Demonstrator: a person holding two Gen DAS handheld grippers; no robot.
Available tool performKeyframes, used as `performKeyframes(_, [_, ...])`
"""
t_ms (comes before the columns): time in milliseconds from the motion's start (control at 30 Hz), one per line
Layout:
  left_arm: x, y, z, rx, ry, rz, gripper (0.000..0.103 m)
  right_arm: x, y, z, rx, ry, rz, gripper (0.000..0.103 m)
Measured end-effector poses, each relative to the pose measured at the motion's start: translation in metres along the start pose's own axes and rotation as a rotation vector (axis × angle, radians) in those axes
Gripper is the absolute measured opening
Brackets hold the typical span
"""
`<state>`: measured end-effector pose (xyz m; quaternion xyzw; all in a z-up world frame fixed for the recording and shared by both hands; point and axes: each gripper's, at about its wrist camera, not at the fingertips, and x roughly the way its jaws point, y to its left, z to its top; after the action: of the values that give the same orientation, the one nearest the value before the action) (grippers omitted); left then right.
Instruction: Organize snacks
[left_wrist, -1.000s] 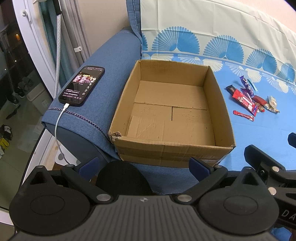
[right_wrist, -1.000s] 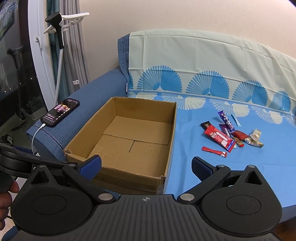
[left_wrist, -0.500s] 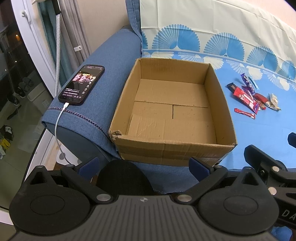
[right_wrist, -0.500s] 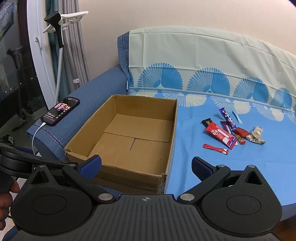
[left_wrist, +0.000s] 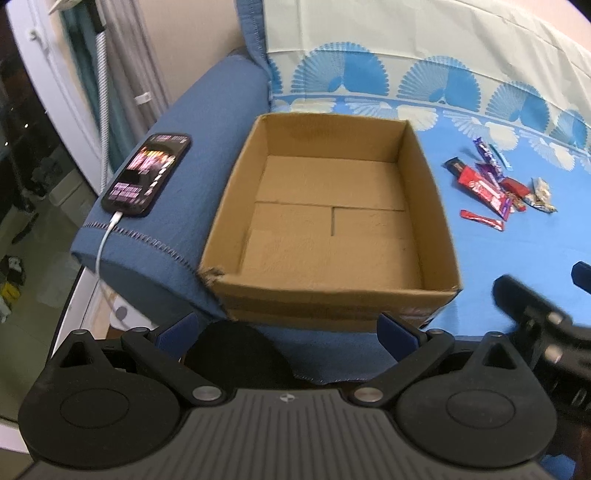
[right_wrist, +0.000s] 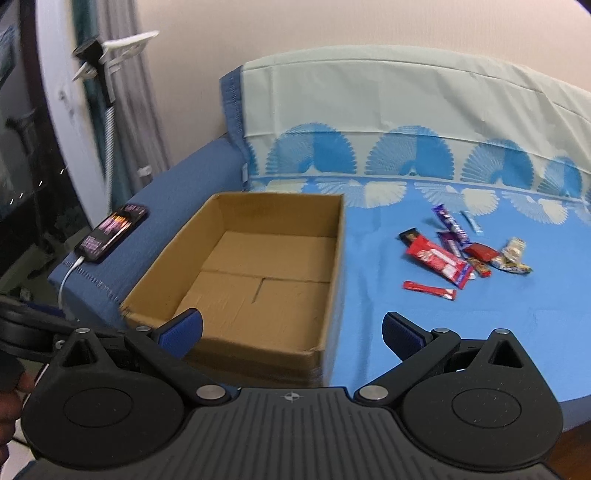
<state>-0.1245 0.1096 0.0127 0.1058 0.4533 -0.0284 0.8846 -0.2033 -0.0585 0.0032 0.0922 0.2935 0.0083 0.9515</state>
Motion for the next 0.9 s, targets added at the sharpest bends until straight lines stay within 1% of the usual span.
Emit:
performKeyframes(67, [0.001, -0.013, 0.008, 0.022, 0.002, -0.006, 0.103, 0.001, -0.018, 0.001, 0.031, -0.017, -0.038, 0.103])
performKeyframes(133, [0.004, -0.029, 0.018, 0.044, 0.019, -0.028, 0.103, 0.002, -0.04, 0.001, 0.066, -0.03, -0.087, 0.103])
performKeyframes(200, [0.01, -0.046, 0.031, 0.055, 0.056, -0.073, 0.103, 0.006, -0.069, -0.001, 0.109, -0.044, -0.142, 0.103])
performKeyframes(233, [0.014, -0.056, 0.038, 0.054, 0.071, -0.1, 0.103, 0.006, -0.082, -0.003, 0.122, -0.029, -0.182, 0.103])
performKeyframes(333, [0.025, -0.09, 0.062, 0.049, 0.102, -0.158, 0.103, 0.007, -0.133, -0.006, 0.206, -0.015, -0.271, 0.103])
performKeyframes(500, [0.058, -0.162, 0.105, 0.066, 0.146, -0.228, 0.103, 0.021, -0.221, -0.002, 0.365, -0.033, -0.348, 0.103])
performKeyframes(567, [0.08, -0.194, 0.124, 0.057, 0.168, -0.256, 0.103, 0.032, -0.256, 0.003, 0.414, -0.039, -0.365, 0.103])
performKeyframes(633, [0.11, -0.225, 0.144, 0.031, 0.193, -0.26, 0.103, 0.048, -0.29, 0.009, 0.467, -0.048, -0.365, 0.103])
performKeyframes(733, [0.16, -0.265, 0.17, -0.017, 0.234, -0.286, 0.103, 0.083, -0.33, 0.029, 0.515, -0.055, -0.356, 0.103])
performKeyframes(800, [0.198, -0.29, 0.186, -0.048, 0.27, -0.296, 0.103, 0.118, -0.354, 0.048, 0.534, -0.048, -0.35, 0.103])
performKeyframes(900, [0.254, -0.32, 0.205, -0.112, 0.323, -0.286, 0.103, 0.176, -0.385, 0.078, 0.535, -0.028, -0.355, 0.103])
